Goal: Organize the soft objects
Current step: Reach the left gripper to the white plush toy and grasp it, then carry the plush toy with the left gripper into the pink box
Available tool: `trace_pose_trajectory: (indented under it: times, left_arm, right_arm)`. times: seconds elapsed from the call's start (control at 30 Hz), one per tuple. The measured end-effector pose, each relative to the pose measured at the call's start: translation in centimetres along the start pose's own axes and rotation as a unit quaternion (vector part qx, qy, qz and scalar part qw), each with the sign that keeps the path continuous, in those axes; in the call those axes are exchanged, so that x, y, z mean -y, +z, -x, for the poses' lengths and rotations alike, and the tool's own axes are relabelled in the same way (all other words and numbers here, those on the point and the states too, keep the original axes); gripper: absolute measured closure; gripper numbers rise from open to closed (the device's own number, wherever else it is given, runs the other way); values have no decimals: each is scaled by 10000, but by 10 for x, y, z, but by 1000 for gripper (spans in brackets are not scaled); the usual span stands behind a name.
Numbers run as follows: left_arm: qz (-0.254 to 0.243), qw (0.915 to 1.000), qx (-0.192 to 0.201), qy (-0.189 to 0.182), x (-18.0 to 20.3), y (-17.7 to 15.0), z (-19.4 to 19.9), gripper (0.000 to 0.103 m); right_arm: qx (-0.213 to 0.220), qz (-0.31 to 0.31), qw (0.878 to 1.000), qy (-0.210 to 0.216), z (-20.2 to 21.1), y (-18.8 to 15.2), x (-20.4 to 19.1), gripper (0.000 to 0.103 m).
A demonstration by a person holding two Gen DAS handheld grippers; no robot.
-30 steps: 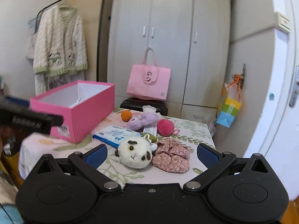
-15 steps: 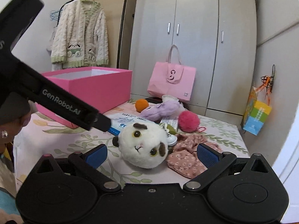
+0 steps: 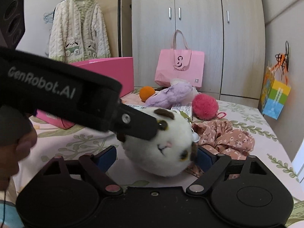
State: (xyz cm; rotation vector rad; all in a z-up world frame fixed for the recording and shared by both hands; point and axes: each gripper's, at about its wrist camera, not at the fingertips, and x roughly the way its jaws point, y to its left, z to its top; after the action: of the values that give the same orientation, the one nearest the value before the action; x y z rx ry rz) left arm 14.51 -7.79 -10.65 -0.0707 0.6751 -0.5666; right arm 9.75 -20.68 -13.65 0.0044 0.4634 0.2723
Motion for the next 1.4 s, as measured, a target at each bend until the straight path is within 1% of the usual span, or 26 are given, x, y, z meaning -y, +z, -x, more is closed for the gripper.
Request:
trace_pose_trajectory:
  times: [0.07,0.1,0.13,0.17,0.2,0.27,0.3,0.37,0.5,0.53,0.57,0.6,0.67,0.83,0.97,1.07,1.2,1.4]
  left_arm:
    - [-6,9999,-52,-91,3,-2,-1,17]
    - [-5,9999,-60,-153,4,-2,-1,19]
    - [-2,9998,-51,-197,5,-3,0,23]
    - [-4,9998,-32,-217,5,-3,2,24]
    - [-23,9998,-5,-200,6,-3,2,24]
    - [-79,9999,53,-71,9,-3,1,24]
    - [-85,9999,75,-65,10,-2,0,24]
    - [-5,9999,79,-140,9,-1,-3,24]
    - [231,9988,-41,-429,2,-4,-14,24]
    - [304,9983,-50,-488,1,-6,-15,25]
    - [376,9979,-74,-525,-1,-7,-16,29]
    - [387,9978,-82,-531,-1,-8,-16,30]
    - [393,9979,-81,-516,0,-8,-14,32]
    - [353,9982,-58,-482,5,-9,-5,32]
    - [353,9979,-66,-532,6,-8,8,32]
    - [347,9980,-96,-516,6,-8,19,32]
    - [314,9985,-200,-392,7,-10,31,32]
    - [211,9992,-286,-206,10,-12,51,32]
  right_arm:
    - [35,-70,10000,-3,1,0,0,17]
    - [52,-43,9999,-74,2,-1,-1,17]
    - [87,18,9998,-169,2,-1,-3,18]
    - [144,117,9995,-265,4,-2,-5,21]
    - [179,215,9991,-308,5,-3,-8,25]
    - [196,375,9984,-374,5,-4,-13,26]
    - [209,427,9979,-438,5,-4,-15,26]
    - [221,448,9971,-567,5,-5,-16,26]
    - [125,344,9980,-506,3,-4,-16,27]
    - [98,336,9983,-476,2,-4,-16,28]
    - [82,335,9983,-468,1,-5,-16,31]
    - [69,340,9982,-480,0,-5,-17,33]
    - [87,379,9978,-530,-1,-5,-18,34]
    - [162,501,9969,-589,6,-4,-25,35]
    - [244,821,9939,-698,17,-3,-38,35]
    - [271,936,9930,-672,25,-2,-48,35]
    - [177,901,9941,-572,33,0,-57,35]
    - [-91,611,9974,-372,41,12,-65,35]
